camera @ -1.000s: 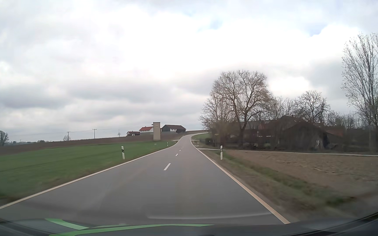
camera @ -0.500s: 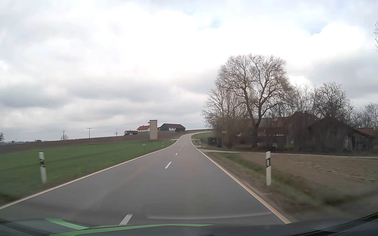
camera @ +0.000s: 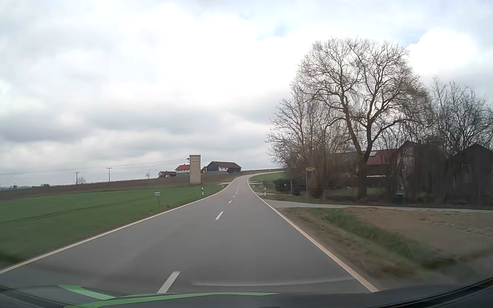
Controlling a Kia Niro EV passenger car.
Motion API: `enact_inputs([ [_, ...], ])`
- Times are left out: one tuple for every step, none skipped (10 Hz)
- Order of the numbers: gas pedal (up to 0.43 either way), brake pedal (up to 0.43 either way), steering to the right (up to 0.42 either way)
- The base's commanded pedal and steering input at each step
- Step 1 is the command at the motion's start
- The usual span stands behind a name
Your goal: Follow the waypoints while adhering to traffic rules and regulations
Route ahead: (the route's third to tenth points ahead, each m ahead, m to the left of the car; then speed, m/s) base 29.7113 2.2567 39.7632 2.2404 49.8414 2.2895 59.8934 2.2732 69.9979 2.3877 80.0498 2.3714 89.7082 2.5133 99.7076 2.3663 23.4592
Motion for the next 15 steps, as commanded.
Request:
enact_inputs([
  [0.299, 0.0, 0.0],
  [0.299, 0.0, 0.0],
  [0.299, 0.0, 0.0],
  [0.299, 0.0, 0.0],
  [0.299, 0.0, 0.0],
  [0.299, 0.0, 0.0],
  [0.299, 0.0, 0.0],
  [0.299, 0.0, 0.0],
  [0.299, 0.0, 0.0],
  [0.299, 0.0, 0.0],
  [0.299, 0.0, 0.0],
  [0.299, 0.0, -0.001],
  [0.299, 0.0, -0.001],
  [0.299, 0.0, -0.002],
  [0.299, 0.0, -0.002],
])
